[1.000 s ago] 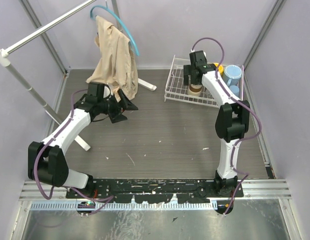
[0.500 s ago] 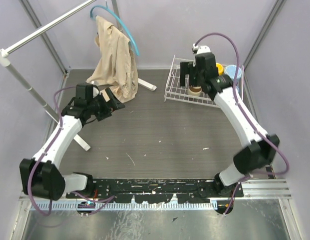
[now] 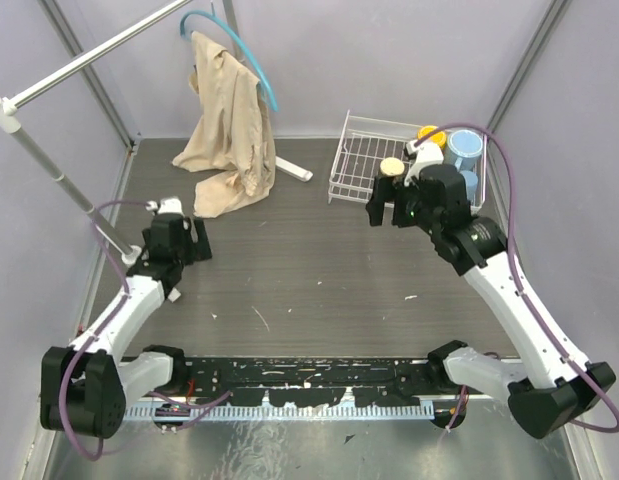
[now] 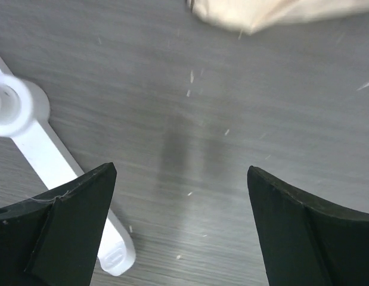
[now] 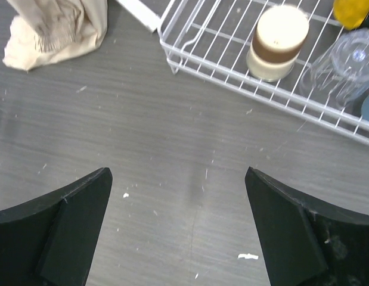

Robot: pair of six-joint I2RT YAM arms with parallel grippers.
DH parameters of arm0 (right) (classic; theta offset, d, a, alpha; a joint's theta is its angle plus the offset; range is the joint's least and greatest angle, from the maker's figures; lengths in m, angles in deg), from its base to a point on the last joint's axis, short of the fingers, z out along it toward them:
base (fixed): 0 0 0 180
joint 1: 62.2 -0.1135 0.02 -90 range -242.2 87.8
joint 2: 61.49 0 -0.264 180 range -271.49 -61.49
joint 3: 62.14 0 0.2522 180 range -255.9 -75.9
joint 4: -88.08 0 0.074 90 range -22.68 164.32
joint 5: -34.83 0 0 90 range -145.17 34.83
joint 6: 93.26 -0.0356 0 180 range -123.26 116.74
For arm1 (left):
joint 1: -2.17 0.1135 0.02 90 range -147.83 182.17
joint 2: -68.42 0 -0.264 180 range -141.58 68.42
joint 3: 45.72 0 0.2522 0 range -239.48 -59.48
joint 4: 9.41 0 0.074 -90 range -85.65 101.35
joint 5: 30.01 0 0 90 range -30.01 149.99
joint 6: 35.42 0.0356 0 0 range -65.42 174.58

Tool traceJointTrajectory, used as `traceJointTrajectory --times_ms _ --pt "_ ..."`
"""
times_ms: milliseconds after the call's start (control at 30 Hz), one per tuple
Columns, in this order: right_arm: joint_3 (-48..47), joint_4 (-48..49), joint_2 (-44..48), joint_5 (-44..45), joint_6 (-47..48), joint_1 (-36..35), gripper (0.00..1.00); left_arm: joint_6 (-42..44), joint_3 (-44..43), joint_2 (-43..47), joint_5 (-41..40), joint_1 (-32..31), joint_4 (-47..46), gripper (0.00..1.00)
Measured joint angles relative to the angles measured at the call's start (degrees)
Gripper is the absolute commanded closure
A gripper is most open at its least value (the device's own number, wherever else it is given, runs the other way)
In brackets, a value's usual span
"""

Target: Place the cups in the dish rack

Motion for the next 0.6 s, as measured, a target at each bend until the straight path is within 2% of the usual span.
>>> traceJointTrajectory --times_ms 133,233,400,600 --pt "4.9 -0.9 3.6 -0.9 -1.3 0.0 0.00 7.3 12.2 -2.4 0.3 -0.1 -12.2 0.02" --pt "7.5 -1.2 5.0 -0.8 -1.6 0.0 0.00 10.2 16.6 -5.5 0.0 0.0 -22.8 0.02" --pt "13.1 0.3 6.0 -0.5 -2.2 0.0 0.00 14.8 19.7 -13.6 1.3 0.5 -42.2 0.02" --pt "23.1 7.5 6.1 2.4 -0.4 0.0 0.00 16.9 22.9 -23.3 3.8 1.5 -64.3 0.02"
